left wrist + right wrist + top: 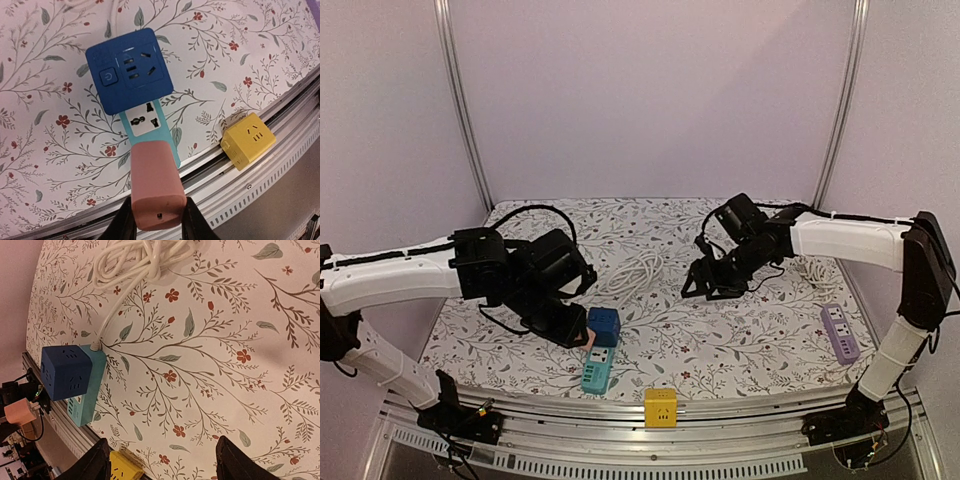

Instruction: Insert the plug

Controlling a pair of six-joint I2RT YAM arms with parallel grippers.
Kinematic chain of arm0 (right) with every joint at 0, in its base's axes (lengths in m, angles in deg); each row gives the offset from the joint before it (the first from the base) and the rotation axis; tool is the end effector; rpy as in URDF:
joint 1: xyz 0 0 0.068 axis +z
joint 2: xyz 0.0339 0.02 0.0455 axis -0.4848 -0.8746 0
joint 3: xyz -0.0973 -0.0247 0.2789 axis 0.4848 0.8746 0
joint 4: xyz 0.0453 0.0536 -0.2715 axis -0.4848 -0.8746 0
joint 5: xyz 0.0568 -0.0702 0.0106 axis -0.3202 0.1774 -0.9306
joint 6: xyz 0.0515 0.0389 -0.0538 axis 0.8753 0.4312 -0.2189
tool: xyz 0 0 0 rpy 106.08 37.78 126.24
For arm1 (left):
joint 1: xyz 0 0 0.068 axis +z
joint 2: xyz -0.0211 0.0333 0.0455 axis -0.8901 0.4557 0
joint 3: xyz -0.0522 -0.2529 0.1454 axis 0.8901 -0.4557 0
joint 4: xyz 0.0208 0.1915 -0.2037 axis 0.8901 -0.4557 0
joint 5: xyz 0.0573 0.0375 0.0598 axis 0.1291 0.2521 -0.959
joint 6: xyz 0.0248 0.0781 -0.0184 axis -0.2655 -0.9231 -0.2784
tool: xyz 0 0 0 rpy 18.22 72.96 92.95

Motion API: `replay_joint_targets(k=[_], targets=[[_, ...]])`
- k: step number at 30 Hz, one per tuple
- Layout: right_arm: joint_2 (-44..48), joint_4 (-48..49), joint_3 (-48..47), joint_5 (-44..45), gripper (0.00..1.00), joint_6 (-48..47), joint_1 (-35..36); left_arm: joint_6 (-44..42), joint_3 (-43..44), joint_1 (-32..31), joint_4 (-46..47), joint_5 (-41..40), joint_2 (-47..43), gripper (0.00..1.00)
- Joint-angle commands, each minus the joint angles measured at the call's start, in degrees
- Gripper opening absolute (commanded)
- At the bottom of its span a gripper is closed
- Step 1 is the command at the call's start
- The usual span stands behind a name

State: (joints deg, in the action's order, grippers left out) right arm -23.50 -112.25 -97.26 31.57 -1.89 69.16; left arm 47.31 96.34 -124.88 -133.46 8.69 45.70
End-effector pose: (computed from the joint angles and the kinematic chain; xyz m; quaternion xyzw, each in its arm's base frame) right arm 0.2880 0.2788 0.2123 -0.1185 0.9424 0.2966 0.0994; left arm 0.1341 -0.2469 0.2680 0.1940 0.9593 -0.1471 0.1433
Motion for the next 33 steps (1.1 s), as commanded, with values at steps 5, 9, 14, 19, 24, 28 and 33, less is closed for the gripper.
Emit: replay_joint_targets(k=[5, 9, 14, 19, 24, 28, 33], targets=[[9.36, -7.55, 7.85, 3.54, 0.72, -4.24, 0.36, 6.55, 4.29, 1.00, -0.97, -0.54, 10.18, 0.00], [11.03, -8.65, 10.98, 4.04, 0.72, -4.50, 0.37, 6.53, 6.85, 0.74, -0.64, 0.66, 14.75, 0.00], [12.76, -7.99, 12.55, 3.62, 0.73, -3.15, 0.36, 8.14, 9.29, 0.74, -2.10, -1.66, 17.91, 0.00], [13.45, -7.95, 13.46, 3.57, 0.73, -2.71, 0.37, 9.40, 9.24, 0.39, -2.22, -2.08, 18.97, 0.00], [13.80, -8.30, 14.29, 3.89, 0.72, -3.11, 0.34, 10.51, 8.76, -0.16, -3.18, -2.28, 19.20, 0.00], [13.82, -8.09, 14.60, 3.76, 0.72, -3.13, 0.36, 10.89, 7.97, -0.70, -2.68, -2.34, 19.41, 0.00], [13.34, -7.74, 14.51, 3.22, 0.73, -2.77, 0.36, 12.59, 6.67, -0.91, 0.14, -1.98, 19.66, 0.00]])
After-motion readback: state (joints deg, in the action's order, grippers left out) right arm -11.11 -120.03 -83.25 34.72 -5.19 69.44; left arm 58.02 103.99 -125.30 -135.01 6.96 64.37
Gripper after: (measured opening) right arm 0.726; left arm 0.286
